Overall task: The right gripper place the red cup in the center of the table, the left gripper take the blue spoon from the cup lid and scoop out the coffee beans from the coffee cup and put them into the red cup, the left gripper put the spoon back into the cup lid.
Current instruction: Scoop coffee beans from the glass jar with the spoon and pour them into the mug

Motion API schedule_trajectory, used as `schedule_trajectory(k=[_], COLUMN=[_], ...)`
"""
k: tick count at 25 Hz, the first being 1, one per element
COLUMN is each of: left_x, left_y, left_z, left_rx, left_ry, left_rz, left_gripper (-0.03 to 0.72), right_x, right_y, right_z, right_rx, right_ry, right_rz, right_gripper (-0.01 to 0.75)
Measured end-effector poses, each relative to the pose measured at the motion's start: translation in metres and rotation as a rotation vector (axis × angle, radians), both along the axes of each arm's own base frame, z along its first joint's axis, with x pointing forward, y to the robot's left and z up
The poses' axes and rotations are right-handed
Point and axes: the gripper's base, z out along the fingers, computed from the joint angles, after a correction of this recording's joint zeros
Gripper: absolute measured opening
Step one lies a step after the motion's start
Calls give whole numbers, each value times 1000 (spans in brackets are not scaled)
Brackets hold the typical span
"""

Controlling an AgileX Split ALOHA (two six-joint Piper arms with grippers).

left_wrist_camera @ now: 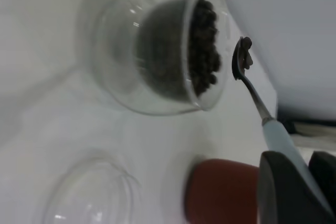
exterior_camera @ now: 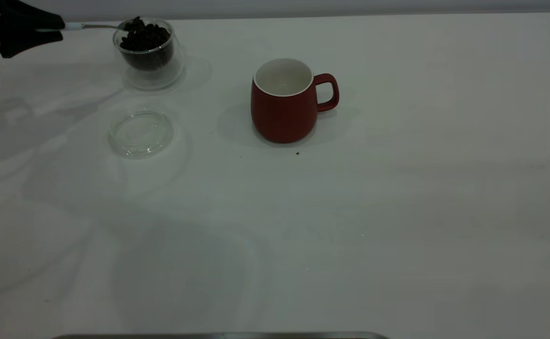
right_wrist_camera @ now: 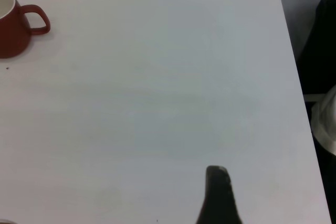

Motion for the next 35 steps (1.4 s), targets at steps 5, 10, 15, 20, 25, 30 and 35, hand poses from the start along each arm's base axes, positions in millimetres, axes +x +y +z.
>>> schedule_trajectory(k=[5, 10, 15, 20, 25, 30, 35], left_x=[-1, -2, -5, -7, -9, -12, -12], left_y=[-3, -5, -9, -12, -13, -16, -32], left_z=[3, 7, 13, 17, 17, 14, 13], left_rx=[-37, -72, -136, -180, -189, -172, -168], left_ry=[-15, -34, -68, -86, -70, -40, -23], left_rz=[-26, -53, -104, -135, -153, -200, -255], left_gripper=[124, 124, 124, 124, 124, 124, 124], right_x=[0, 0, 0, 0, 0, 0, 0], right_y=[0, 0, 0, 0, 0, 0, 0], right_z=[0, 0, 0, 0, 0, 0, 0], right_rx=[0, 0, 0, 0, 0, 0, 0], right_ry=[0, 0, 0, 0, 0, 0, 0], right_rz=[0, 0, 0, 0, 0, 0, 0], right_gripper=[590, 590, 590, 590, 590, 590, 590])
